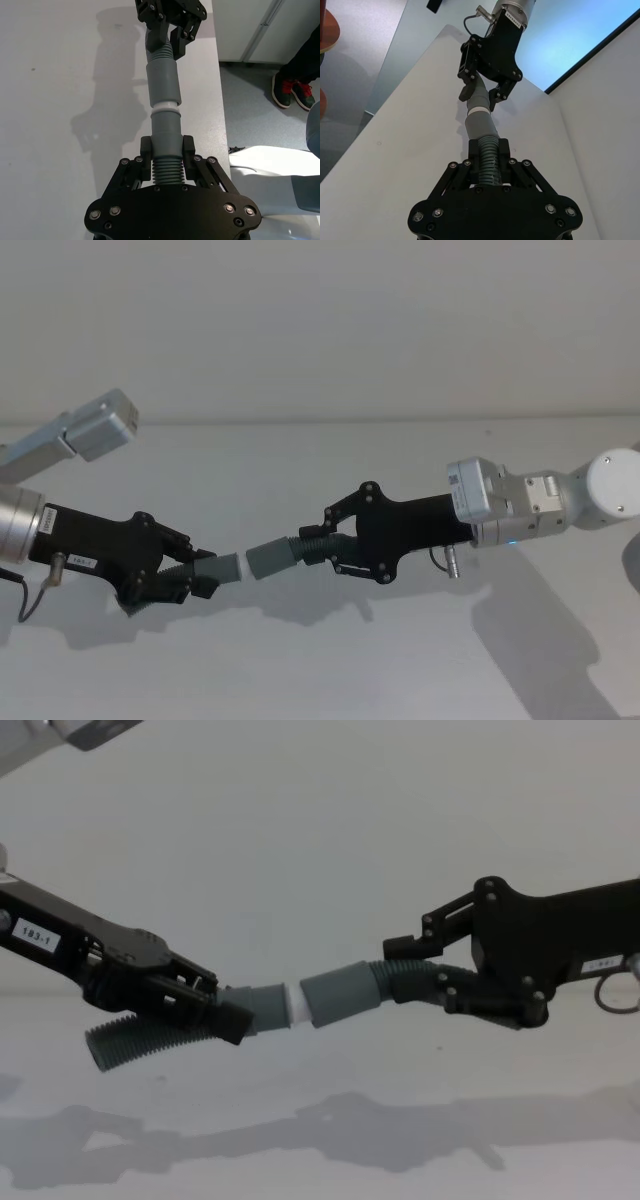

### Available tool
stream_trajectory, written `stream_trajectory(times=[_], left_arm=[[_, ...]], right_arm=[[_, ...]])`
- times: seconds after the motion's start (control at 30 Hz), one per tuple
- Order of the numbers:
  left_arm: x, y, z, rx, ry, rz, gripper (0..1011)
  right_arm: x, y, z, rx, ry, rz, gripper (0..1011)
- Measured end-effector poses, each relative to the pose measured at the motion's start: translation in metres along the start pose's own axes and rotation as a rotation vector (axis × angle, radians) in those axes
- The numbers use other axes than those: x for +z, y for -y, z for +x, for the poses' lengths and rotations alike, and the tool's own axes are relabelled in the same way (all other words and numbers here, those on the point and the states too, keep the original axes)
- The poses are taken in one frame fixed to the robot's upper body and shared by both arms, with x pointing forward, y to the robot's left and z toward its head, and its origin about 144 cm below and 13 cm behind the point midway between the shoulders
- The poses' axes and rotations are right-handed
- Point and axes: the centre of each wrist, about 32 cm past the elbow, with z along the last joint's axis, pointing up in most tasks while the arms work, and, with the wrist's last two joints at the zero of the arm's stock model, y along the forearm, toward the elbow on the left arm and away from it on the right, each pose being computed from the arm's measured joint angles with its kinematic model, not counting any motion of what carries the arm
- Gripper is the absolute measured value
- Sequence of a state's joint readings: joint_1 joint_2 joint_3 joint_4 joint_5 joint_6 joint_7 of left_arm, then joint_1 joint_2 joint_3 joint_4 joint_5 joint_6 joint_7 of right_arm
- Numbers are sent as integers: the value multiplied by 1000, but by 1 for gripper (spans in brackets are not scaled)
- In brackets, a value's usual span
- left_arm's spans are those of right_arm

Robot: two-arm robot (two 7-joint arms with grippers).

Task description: Use both hands to pick up one end of the pipe from the table, align the ends, and insert them.

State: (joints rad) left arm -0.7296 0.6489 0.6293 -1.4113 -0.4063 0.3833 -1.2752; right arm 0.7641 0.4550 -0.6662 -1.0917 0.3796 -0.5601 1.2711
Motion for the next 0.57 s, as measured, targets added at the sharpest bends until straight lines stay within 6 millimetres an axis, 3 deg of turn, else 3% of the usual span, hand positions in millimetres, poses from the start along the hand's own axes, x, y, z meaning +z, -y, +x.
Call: stream_trajectory(times=[0.57], left_arm=[[0, 0, 0, 0, 0, 0, 323]], right_arm=[[2, -2, -1, 0, -7, 3, 191]])
